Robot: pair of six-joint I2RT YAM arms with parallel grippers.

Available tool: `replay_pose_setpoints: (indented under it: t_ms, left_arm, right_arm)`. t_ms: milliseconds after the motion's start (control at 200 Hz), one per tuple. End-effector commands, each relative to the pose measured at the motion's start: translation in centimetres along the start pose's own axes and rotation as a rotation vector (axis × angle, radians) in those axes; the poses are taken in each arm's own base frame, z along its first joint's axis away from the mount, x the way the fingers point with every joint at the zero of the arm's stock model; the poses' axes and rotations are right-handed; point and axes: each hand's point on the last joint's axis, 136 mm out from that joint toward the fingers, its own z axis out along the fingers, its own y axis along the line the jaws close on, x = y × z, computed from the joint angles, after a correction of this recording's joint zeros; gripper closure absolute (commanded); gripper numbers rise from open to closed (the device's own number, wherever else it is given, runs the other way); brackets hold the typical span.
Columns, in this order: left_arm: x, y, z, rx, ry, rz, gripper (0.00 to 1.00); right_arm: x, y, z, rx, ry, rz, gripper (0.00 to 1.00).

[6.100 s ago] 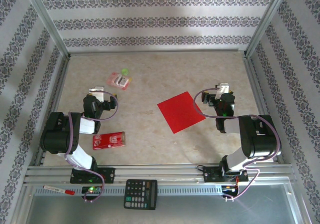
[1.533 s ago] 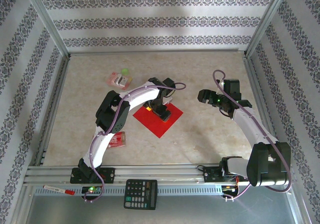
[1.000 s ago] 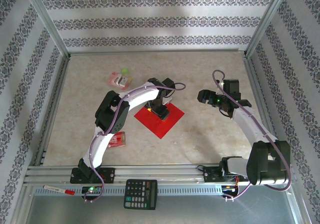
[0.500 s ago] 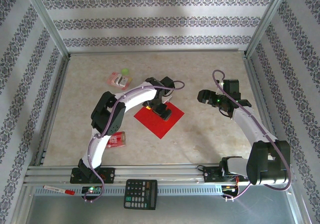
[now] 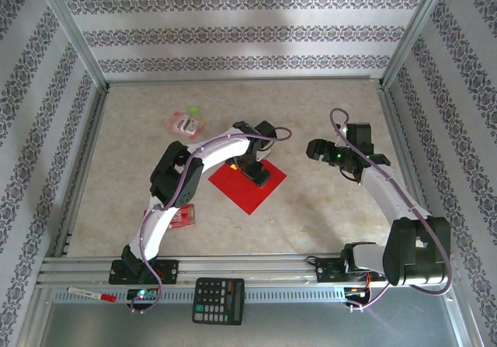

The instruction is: Fold a paper plane with a square sheet of paper (pick it up from the middle)

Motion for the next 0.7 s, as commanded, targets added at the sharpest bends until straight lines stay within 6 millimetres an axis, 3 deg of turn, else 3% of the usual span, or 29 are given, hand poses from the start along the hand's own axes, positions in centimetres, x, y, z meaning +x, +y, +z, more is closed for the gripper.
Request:
replay_pose_setpoints:
  t_ms: [0,440,575,699]
  left_arm:
    - [2.3,0.1,2.3,-0.036,0.109,0.010,0.00]
    - [3.3,0.4,3.1,-0.046,0.142,0.016,0.11]
    - [2.5,-0.2,1.8,-0.013,0.095,0.005,0.18]
    - [1.2,-1.6,-0.2,0.071,0.002,-0.009,0.35]
  right_arm:
    - [-0.1,0.0,0.0,-0.011,-0.005,0.013,0.10]
    - [0.0,-0.1,0.0,-0.006,-0.004,0.014,0.10]
    - [0.0,-0.1,0.0,-0.007,-0.005,0.013,0.10]
    - [0.0,-0.1,0.0,-0.006,-0.004,0.013,0.10]
